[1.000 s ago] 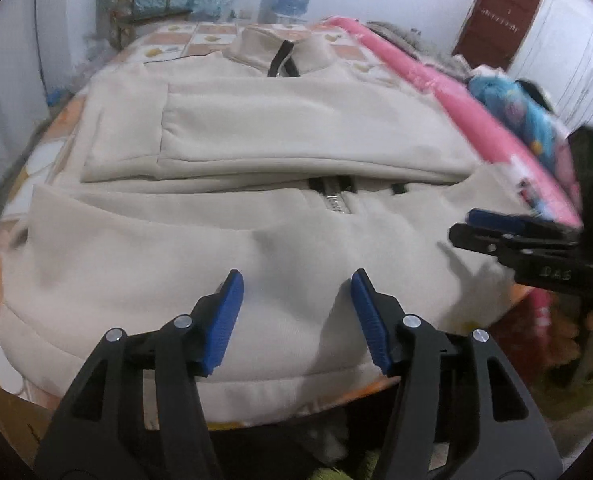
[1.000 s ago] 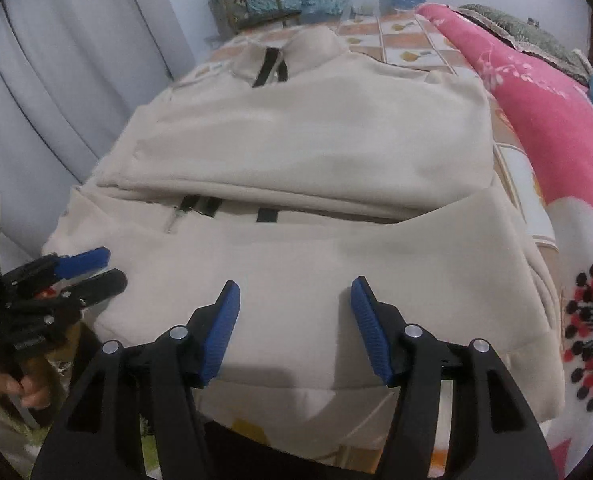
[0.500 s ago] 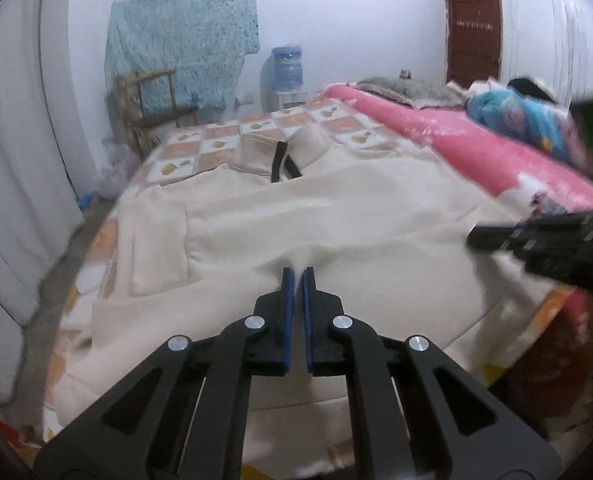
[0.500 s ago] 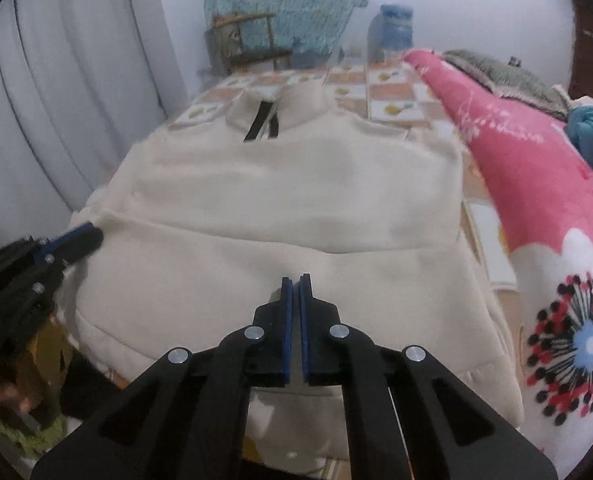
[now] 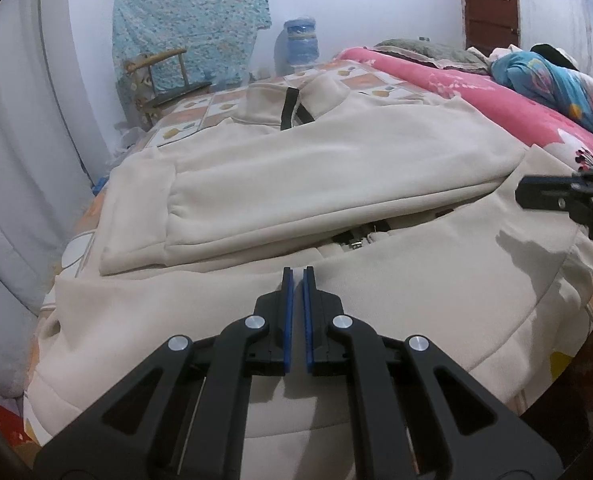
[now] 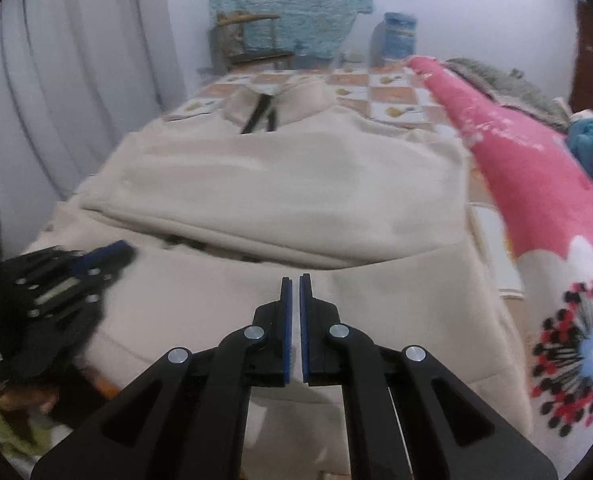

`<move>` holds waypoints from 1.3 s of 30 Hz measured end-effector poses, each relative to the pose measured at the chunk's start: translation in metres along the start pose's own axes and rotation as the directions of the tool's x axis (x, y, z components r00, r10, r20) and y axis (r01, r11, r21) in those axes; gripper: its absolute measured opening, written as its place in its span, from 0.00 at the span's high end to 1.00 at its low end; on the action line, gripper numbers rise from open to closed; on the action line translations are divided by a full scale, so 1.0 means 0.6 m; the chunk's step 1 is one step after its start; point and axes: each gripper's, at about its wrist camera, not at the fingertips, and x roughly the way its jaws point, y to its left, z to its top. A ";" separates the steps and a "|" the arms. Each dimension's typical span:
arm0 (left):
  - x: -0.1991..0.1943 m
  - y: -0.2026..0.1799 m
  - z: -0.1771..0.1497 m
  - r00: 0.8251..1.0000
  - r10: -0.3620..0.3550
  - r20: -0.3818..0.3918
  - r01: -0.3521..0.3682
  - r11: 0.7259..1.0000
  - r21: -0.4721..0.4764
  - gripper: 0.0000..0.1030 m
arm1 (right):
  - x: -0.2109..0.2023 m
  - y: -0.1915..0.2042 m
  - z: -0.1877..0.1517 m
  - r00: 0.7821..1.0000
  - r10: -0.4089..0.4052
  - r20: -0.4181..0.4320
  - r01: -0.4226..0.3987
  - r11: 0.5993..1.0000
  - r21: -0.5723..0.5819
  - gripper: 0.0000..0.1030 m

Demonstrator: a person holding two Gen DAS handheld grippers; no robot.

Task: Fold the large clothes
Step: 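Press the folded jacket flat with both closed tools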

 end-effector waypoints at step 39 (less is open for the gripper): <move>-0.013 0.216 -0.042 0.987 0.148 -0.060 -0.160 0.937 -0.312 0.93 | 0.034 -0.077 -0.010 0.991 -0.122 -0.062 0.128 0.984 0.123 0.97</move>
